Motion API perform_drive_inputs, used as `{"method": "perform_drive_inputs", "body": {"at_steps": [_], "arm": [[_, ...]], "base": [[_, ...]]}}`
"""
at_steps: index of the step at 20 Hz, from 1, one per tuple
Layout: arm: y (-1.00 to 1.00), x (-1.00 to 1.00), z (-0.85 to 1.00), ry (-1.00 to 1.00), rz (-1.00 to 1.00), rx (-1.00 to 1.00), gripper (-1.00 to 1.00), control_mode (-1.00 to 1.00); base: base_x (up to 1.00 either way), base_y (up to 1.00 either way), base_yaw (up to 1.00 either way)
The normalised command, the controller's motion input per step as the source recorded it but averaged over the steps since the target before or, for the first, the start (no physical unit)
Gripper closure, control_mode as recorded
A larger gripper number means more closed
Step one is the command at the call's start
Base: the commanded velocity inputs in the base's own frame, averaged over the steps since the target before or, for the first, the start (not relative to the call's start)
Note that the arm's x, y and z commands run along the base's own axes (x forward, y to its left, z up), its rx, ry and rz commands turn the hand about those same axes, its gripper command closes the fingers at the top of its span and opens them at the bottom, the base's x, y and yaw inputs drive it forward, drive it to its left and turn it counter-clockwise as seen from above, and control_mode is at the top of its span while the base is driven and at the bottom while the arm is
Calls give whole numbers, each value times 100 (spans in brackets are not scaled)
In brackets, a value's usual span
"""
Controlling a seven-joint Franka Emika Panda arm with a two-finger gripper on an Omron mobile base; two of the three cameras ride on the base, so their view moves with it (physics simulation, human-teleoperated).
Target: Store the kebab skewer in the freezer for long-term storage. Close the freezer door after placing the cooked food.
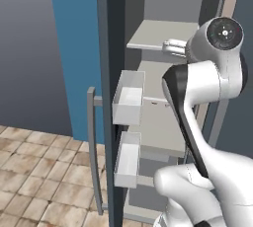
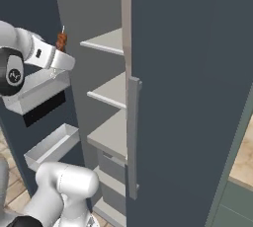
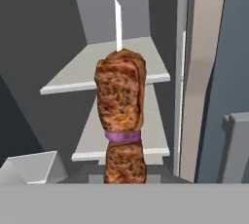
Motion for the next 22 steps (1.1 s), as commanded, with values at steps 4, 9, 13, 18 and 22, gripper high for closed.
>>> {"method": "perform_drive_inputs", "body": {"at_steps": [4, 9, 13, 18, 22], "arm": [[-10, 59, 12, 10, -1, 0, 100, -100], [-9, 56, -3, 19, -9, 0, 100, -100], [-22, 33, -4, 7, -5, 0, 100, -100], [-16, 22, 0, 0, -1, 0, 100, -100], [-10, 30, -7, 0, 0, 0, 100, -100]], "base": [[0, 0, 0], [0, 0, 0], [0, 0, 0], [0, 0, 0], [0, 0, 0]]}}
